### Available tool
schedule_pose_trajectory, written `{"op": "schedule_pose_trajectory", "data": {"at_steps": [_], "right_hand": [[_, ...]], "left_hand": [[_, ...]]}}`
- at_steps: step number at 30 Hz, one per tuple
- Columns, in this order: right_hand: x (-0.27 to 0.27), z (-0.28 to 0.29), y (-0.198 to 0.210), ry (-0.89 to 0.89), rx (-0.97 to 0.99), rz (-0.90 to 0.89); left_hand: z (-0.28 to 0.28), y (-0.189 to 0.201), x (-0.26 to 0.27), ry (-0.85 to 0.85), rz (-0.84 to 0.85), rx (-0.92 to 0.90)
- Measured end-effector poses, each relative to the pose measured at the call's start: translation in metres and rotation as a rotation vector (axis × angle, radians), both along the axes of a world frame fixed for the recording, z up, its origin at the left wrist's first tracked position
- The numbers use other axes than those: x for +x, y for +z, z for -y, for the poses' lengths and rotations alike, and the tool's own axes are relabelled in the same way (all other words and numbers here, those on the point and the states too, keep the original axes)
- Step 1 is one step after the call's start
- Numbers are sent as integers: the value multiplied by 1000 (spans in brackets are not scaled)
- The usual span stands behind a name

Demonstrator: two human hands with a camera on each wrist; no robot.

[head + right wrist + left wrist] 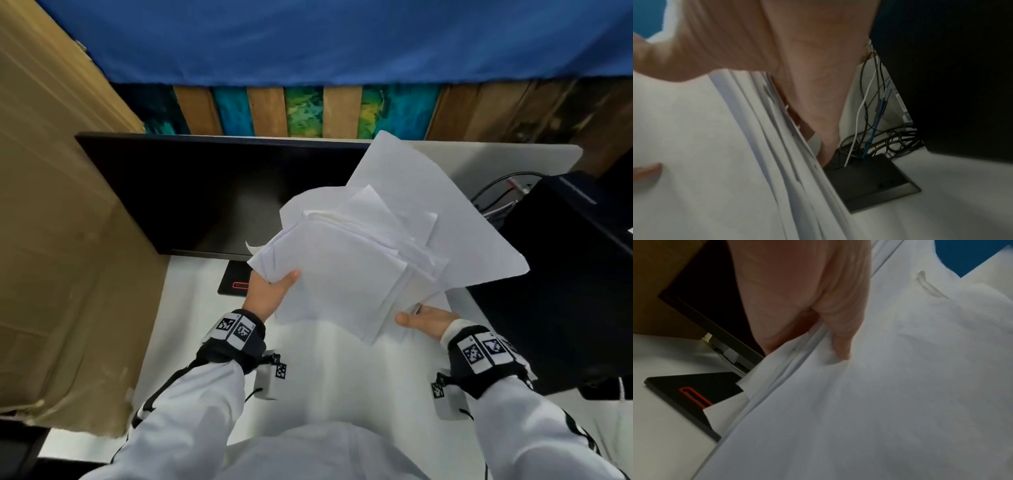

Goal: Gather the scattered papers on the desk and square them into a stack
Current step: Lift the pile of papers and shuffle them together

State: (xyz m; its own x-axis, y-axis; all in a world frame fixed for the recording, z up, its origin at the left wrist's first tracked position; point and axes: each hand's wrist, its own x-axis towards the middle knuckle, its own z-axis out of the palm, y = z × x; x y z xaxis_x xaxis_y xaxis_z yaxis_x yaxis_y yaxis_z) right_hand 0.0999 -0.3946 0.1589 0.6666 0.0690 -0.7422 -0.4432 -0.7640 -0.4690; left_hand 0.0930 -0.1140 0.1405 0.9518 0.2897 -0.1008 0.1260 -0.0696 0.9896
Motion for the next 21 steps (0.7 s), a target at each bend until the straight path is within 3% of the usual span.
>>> {"op": "schedule_pose_trajectory", "data": {"at_steps": [3, 9, 12, 21], "right_hand": [[5, -1, -2, -34, 8, 14], [18, -10, 8, -458, 187, 251], [22, -18, 7, -502, 172, 217], [31, -20, 22, -682, 411, 448]], "left_hand": [[-8, 3, 5, -99, -38, -8], [-26, 15, 11, -188, -113, -28], [-21, 16, 13, -237, -92, 13], [15, 26, 19, -242, -29, 51]]}}
